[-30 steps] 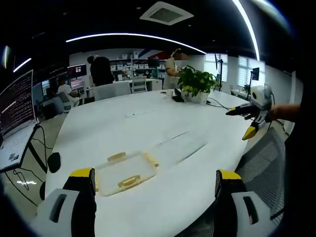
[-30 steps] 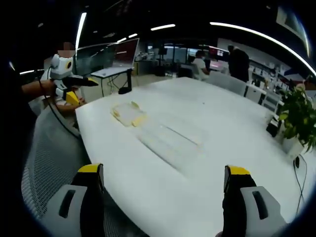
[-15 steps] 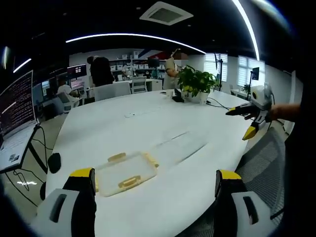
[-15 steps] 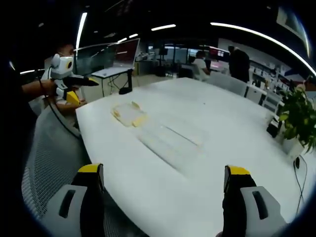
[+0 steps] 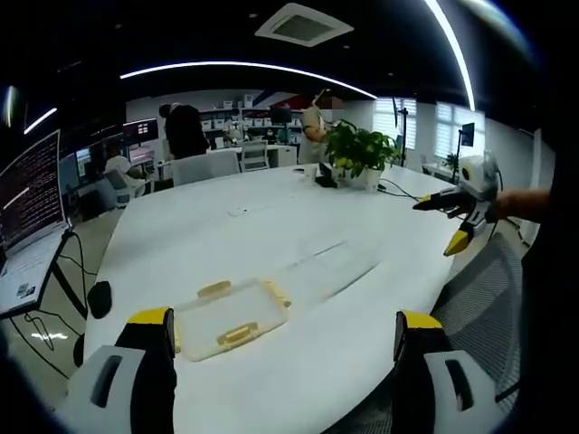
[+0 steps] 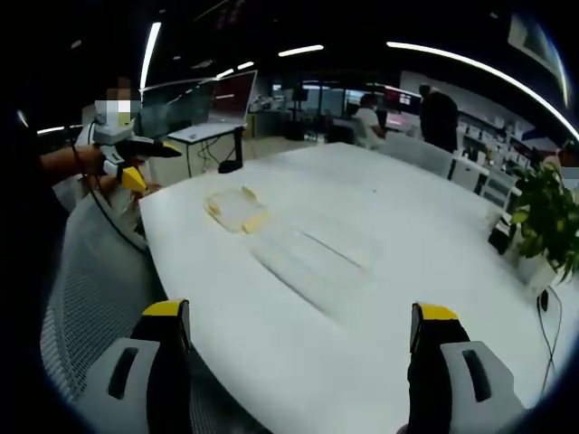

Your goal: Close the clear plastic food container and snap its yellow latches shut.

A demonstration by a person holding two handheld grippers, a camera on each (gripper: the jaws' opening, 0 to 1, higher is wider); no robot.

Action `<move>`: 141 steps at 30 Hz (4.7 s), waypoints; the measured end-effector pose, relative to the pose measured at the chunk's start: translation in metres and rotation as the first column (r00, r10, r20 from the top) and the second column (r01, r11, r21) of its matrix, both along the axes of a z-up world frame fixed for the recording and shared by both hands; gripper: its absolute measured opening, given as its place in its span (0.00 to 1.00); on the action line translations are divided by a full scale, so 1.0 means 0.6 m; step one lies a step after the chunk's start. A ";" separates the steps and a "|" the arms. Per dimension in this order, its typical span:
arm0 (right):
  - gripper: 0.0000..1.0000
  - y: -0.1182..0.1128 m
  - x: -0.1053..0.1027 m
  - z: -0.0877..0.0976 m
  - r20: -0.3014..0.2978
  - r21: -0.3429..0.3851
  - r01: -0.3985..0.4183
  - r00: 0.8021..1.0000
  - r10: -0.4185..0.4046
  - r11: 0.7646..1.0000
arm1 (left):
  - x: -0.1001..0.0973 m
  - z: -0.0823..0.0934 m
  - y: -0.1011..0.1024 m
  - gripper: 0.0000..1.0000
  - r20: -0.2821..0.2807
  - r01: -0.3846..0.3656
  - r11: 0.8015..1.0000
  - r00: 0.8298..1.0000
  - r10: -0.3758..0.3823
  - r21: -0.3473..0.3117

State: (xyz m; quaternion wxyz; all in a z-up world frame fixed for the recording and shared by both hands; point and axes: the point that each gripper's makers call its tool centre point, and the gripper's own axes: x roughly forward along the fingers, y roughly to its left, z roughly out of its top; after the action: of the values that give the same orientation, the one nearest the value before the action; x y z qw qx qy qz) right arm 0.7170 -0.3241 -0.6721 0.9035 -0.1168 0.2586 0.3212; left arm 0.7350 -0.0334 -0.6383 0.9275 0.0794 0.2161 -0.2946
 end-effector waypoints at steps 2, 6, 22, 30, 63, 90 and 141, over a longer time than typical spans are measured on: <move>0.99 -0.001 0.000 -0.001 -0.002 -0.001 0.000 1.000 0.000 1.000 | 0.000 0.000 0.000 0.99 -0.001 0.000 1.000 1.000 0.000 0.001; 0.99 0.000 -0.001 -0.001 -0.003 0.002 -0.001 1.000 0.001 1.000 | -0.001 0.001 0.000 0.99 -0.001 0.000 1.000 1.000 0.000 -0.001; 1.00 -0.001 -0.001 -0.001 -0.007 -0.001 -0.003 1.000 0.003 1.000 | 0.001 0.003 0.001 0.99 0.000 -0.001 1.000 1.000 0.001 -0.002; 1.00 0.000 -0.001 0.001 -0.006 -0.001 -0.005 1.000 0.005 1.000 | 0.004 0.004 0.004 0.99 0.001 -0.005 1.000 1.000 0.005 -0.007; 1.00 0.013 0.021 0.013 -0.029 -0.033 -0.083 0.996 0.082 0.996 | 0.023 0.004 0.022 0.99 -0.009 0.018 1.000 1.000 -0.018 -0.007; 1.00 0.080 0.071 0.023 -0.070 -0.089 -0.286 0.957 0.281 0.954 | 0.068 0.006 0.055 0.99 -0.032 0.093 0.995 0.995 -0.091 0.041; 0.99 0.231 0.163 -0.023 -0.131 -0.143 -0.522 0.852 0.507 0.841 | 0.177 -0.071 0.123 0.95 -0.160 0.275 0.941 0.956 -0.246 0.198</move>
State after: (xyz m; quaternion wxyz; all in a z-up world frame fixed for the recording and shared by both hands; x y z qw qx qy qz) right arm 0.8146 -0.1856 -0.6856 0.7583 -0.2456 0.2841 0.5329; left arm 0.8412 0.0406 -0.6807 0.8495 0.1890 0.2958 -0.3939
